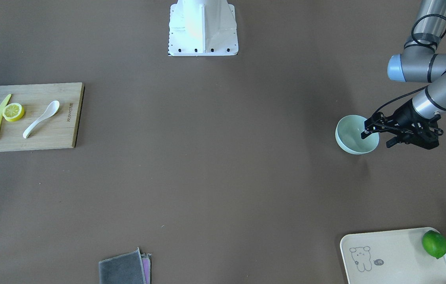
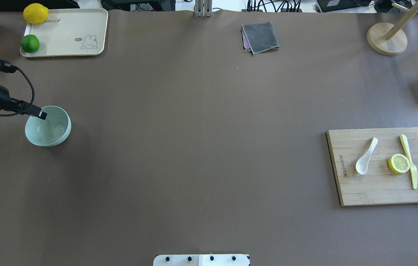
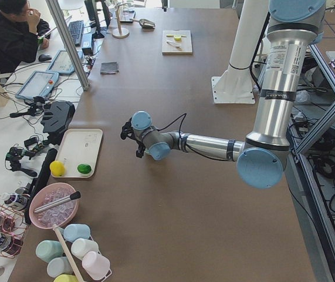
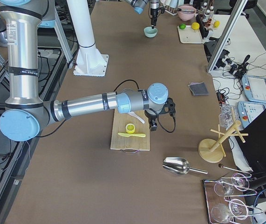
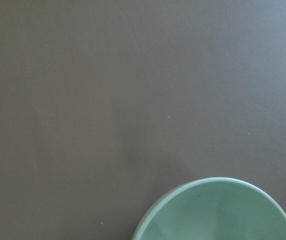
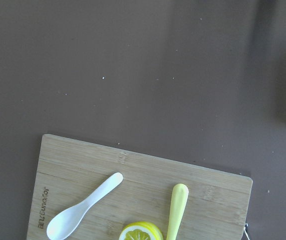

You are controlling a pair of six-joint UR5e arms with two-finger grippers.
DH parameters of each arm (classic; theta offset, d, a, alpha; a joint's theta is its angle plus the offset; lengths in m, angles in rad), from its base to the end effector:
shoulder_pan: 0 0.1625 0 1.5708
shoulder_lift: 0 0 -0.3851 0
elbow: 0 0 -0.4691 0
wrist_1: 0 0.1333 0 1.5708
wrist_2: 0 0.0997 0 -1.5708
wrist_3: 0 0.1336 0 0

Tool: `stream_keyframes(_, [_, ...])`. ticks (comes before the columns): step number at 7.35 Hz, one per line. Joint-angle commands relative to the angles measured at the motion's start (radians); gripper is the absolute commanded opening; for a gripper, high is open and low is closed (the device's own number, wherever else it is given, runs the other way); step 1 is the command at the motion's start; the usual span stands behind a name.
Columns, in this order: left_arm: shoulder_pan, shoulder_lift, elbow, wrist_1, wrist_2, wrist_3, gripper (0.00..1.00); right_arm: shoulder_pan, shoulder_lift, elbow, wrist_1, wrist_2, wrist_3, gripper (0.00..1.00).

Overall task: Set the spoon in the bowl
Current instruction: 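Lower the left gripper to the rim of the pale green bowl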

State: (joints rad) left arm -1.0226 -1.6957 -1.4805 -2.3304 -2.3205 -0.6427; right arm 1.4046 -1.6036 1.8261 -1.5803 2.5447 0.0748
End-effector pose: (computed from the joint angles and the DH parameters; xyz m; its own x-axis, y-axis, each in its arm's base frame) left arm 0.3060 -0.5823 0.5258 0.5162 0.2789 -0.8098 -0.0698 0.9561 0.2848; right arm -0.0699 -0.5543 0.4962 0.5360 -0.1926 0.8219 0.1220 0.9811 0.1504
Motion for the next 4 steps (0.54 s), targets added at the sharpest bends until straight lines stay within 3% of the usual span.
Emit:
stream_keyframes(1, [0.016,0.007,0.009,0.000,0.001,0.002,0.96,-0.044,0.001,0.034,0.000,-0.003,0.087,1.00])
stream_keyframes(3, [0.030,0.007,0.043,0.000,0.000,0.005,0.93,-0.088,0.001,0.056,0.012,-0.012,0.161,1.00])
stream_keyframes(4, [0.032,0.007,0.042,0.002,-0.009,0.000,0.54,-0.099,0.001,0.056,0.020,-0.021,0.175,1.00])
